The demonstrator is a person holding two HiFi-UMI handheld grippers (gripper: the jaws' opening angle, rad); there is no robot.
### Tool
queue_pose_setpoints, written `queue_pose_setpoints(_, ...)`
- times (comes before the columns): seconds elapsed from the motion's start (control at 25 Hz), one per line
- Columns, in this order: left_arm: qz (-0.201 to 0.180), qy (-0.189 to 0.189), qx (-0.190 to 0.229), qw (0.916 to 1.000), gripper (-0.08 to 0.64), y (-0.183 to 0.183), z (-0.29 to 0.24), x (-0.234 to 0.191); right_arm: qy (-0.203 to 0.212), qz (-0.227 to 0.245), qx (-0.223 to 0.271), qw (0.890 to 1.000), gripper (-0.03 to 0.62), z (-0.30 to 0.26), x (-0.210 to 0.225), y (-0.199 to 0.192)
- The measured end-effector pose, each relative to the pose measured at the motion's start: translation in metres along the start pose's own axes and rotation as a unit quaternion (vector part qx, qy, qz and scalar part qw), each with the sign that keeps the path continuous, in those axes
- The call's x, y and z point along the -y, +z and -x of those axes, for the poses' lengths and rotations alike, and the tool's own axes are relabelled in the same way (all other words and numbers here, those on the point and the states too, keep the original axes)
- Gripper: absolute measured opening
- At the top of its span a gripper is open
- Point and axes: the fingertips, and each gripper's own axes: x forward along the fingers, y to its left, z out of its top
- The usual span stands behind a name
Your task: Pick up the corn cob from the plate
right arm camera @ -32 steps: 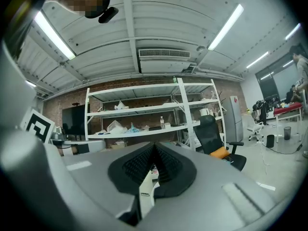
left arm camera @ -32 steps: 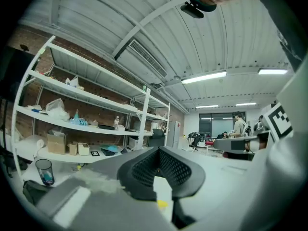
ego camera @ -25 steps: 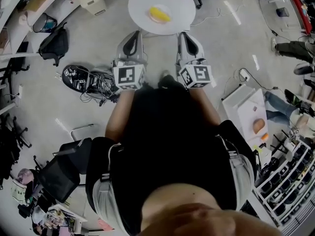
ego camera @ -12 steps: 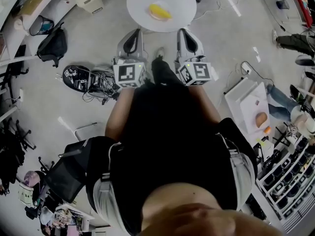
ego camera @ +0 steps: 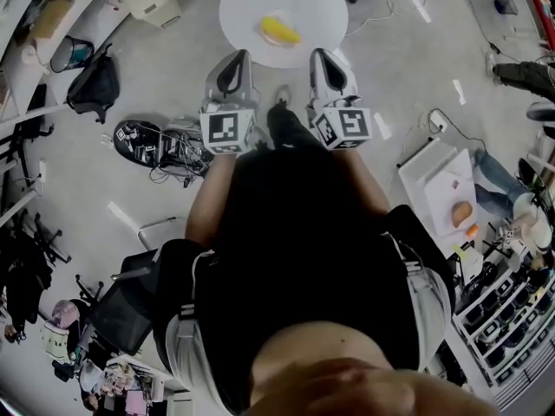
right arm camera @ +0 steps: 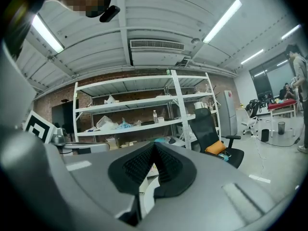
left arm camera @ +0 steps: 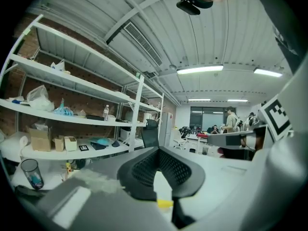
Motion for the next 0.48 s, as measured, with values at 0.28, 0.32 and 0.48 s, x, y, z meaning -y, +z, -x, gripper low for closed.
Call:
queue_pose_setpoints(0.28,-0.013,-0.026,-0.026,0.9993,0.002,-0.005,-0.051,0.011,-0.005,-0.010,-0.007,1.000,0.008,-0.030,0.037,0.006)
queue_pose_setpoints(0.32,-0.011,-0.032,-0.029,0.9990,0.002,-0.007,-0.057,0.012,-0.005,-0.011,-0.008,1.000,0.008,-0.034,0.042,0.006)
queue_pose_setpoints(0.48,-0.016,-0.048,-0.036,0.9981,0.002,-0.011,-0.080,0.017,-0.004,-0.018,-0.012,1.000,0.008,-0.048,0.060,0.004)
